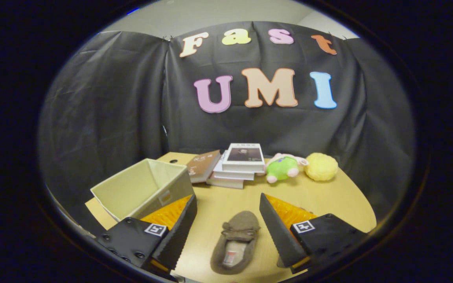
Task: Open the storage box then place both shoes into the box .Put the left shoe in first, then the right shoe, with the right side of both shoes facing outward in a uniform manner.
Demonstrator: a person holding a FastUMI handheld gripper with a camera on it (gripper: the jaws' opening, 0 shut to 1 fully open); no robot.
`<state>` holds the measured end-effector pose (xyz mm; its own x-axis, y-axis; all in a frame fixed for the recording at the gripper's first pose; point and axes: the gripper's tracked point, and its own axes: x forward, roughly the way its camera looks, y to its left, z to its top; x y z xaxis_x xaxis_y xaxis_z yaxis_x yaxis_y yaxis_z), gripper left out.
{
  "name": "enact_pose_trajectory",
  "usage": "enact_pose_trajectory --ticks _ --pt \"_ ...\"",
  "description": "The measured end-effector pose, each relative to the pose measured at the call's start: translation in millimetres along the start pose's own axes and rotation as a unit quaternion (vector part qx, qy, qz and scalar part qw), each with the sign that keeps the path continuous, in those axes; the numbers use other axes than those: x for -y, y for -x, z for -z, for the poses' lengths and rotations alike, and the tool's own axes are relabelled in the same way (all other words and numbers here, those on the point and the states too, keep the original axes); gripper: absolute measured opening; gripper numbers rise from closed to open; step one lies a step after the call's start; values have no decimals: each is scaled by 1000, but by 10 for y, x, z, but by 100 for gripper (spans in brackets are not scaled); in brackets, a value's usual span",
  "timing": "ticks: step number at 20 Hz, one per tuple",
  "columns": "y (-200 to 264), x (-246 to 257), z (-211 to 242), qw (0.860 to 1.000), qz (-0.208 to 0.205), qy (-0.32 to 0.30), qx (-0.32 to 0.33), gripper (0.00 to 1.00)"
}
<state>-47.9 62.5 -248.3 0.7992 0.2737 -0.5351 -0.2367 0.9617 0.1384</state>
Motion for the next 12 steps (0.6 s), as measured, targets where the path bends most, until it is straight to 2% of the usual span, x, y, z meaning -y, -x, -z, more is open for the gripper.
enact_pose_trajectory --ticks 4,12 --pt "-48 292 516 998 4 -10 -55 98" --pt "-303 458 1321 985 -6 -40 -169 89"
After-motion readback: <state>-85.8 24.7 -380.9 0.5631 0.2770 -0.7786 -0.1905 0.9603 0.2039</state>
